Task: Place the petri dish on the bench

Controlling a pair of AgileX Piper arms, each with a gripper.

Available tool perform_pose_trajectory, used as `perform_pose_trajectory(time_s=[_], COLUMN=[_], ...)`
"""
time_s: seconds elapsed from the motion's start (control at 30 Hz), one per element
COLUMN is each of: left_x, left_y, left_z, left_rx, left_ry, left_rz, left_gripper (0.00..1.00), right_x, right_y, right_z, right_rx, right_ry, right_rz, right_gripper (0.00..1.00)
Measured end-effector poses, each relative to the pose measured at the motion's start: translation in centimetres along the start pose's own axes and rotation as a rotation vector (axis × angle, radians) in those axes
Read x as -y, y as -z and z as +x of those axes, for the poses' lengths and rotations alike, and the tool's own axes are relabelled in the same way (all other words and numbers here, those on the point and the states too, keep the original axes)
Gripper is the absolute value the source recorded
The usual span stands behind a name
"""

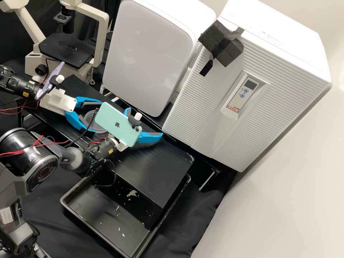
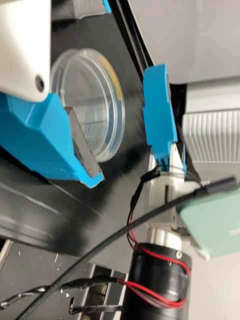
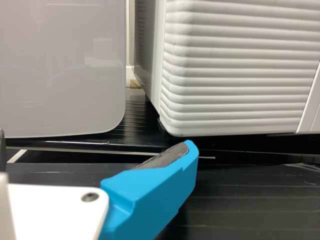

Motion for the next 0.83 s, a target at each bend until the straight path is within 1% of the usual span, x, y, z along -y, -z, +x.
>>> perform_pose_trajectory(time_s=[0.13, 0.17, 0.23, 0.3, 0.33, 0.37, 0.47, 0.5, 0.53, 0.57, 0.6, 0.7, 0.73, 0.77, 0.8, 0.83], left_x=[-0.3, -0.4, -0.7, -0.9, -0.9, -0.8, -0.6, -0.4, -0.2, 0.2, 0.3, 0.9, 1.0, 1.2, 1.2, 1.2], left_y=[0.4, 0.6, 0.6, 0.8, 0.8, 0.8, 1.0, 1.2, 1.4, 1.6, 1.8, 2.3, 2.5, 2.6, 2.7, 2.8], left_z=[-2.1, -3.0, -4.3, -5.7, -6.4, -7.1, -8.6, -9.1, -9.6, -10.1, -10.4, -11.6, -12.0, -12.3, -12.5, -12.7], left_rx=[-0.006, -0.003, -0.001, -0.013, -0.029, -0.049, -0.161, -0.208, -0.257, -0.316, -0.363, -0.504, -0.546, -0.564, -0.583, -0.604], left_ry=[-0.039, -0.063, -0.100, -0.145, -0.170, -0.185, -0.249, -0.266, -0.286, -0.307, -0.322, -0.382, -0.404, -0.412, -0.425, -0.449], left_rz=[-0.016, -0.030, -0.043, -0.067, -0.072, -0.067, 0.014, 0.040, 0.049, 0.085, 0.108, 0.120, 0.119, 0.119, 0.111, 0.101], left_gripper=[1.00, 1.00, 1.00, 1.00, 1.00, 1.00, 1.00, 1.00, 1.00, 1.00, 1.00, 1.00, 1.00, 1.00, 1.00, 1.00], right_x=[0.0, 0.0, 0.0, 0.0, 0.0, 0.0, 0.0, 0.0, 0.0, 0.0, 0.0, 0.0, 0.0, 0.0, 0.0, 0.0], right_y=[0.0, 0.0, 0.0, 0.0, 0.0, 0.0, 0.0, 0.0, 0.0, 0.0, 0.0, 0.0, 0.0, 0.0, 0.0, 0.0], right_z=[0.0, 0.0, 0.0, 0.0, 0.0, 0.0, 0.0, 0.0, 0.0, 0.0, 0.0, 0.0, 0.0, 0.0, 0.0, 0.0], right_rx=[0.000, 0.000, 0.000, 0.000, 0.000, 0.000, 0.000, 0.000, 0.000, 0.000, 0.000, 0.000, 0.000, 0.000, 0.000, 0.000], right_ry=[0.000, 0.000, 0.000, 0.000, 0.000, 0.000, 0.000, 0.000, 0.000, 0.000, 0.000, 0.000, 0.000, 0.000, 0.000, 0.000], right_rz=[0.000, 0.000, 0.000, 0.000, 0.000, 0.000, 0.000, 0.000, 0.000, 0.000, 0.000, 0.000, 0.000, 0.000, 0.000, 0.000], right_gripper=[1.00, 1.00, 1.00, 1.00, 1.00, 1.00, 1.00, 1.00, 1.00, 1.00, 1.00, 1.00, 1.00, 1.00, 1.00, 1.00])
